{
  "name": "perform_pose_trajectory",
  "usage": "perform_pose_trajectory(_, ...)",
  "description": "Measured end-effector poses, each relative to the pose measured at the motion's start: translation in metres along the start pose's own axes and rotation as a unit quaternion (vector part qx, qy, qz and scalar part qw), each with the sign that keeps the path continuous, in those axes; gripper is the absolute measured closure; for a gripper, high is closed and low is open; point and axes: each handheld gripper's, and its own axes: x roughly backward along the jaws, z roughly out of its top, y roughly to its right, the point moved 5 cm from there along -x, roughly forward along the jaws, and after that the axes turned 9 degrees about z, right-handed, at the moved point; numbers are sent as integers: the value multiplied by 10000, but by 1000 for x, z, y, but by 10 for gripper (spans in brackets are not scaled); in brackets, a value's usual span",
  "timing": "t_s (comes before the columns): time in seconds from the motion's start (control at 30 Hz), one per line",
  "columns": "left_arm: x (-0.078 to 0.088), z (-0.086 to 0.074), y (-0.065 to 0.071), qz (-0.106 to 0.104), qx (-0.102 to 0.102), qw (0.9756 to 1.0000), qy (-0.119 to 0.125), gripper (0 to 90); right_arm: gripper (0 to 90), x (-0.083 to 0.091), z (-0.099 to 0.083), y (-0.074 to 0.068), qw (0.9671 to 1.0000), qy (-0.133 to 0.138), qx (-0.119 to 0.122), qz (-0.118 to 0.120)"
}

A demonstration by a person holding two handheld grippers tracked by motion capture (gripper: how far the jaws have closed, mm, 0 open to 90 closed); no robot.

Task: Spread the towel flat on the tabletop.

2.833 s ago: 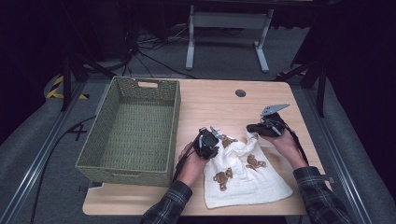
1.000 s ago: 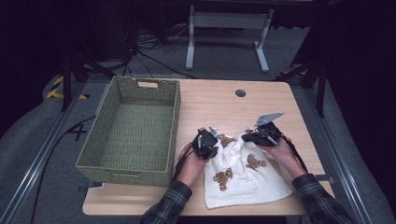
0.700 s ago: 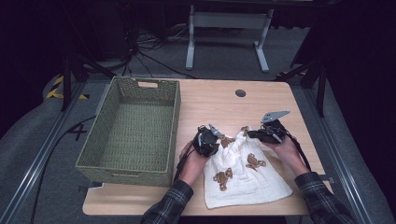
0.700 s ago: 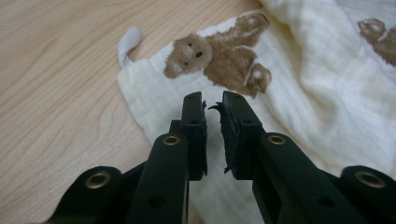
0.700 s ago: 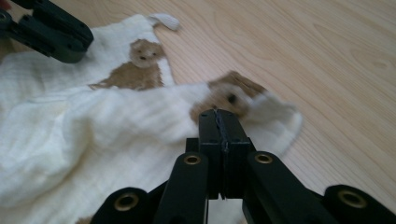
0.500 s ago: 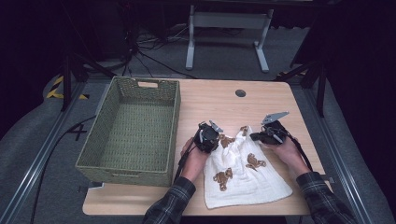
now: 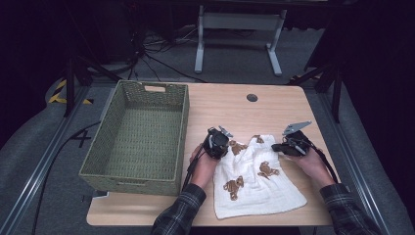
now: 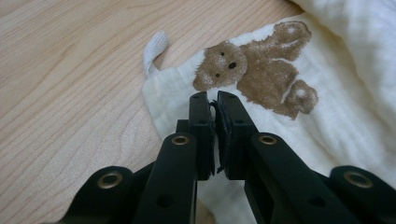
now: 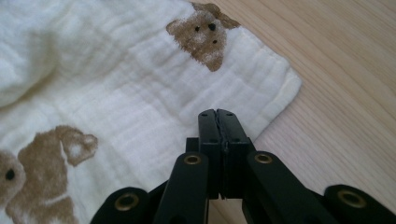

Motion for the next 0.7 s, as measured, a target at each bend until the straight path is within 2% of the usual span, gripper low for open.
perform_pose_trajectory(0.2, -2, 2, -3, 28, 53, 10000, -8, 851, 899, 16, -18, 8, 9998, 5, -155, -95)
perform_pose_trajectory(0.4, -7, 5, -8, 179, 135, 9997, 63, 864, 899, 30, -34, 17, 9992, 59, -346, -190)
perform_pose_trajectory(0.5, -9, 6, -13, 324, 222, 9991, 133, 876, 899, 32, -36, 22, 9989, 107, -379, -246)
perform_pose_trajectory(0.63, -9, 4, -18, 524, 322, 9981, 98, 883, 898, 30, -35, 26, 9986, 199, -382, -314)
perform_pose_trajectory(0.7, -8, 3, -21, 417, 400, 9983, 101, 881, 898, 30, -34, 28, 9985, 214, -375, -343)
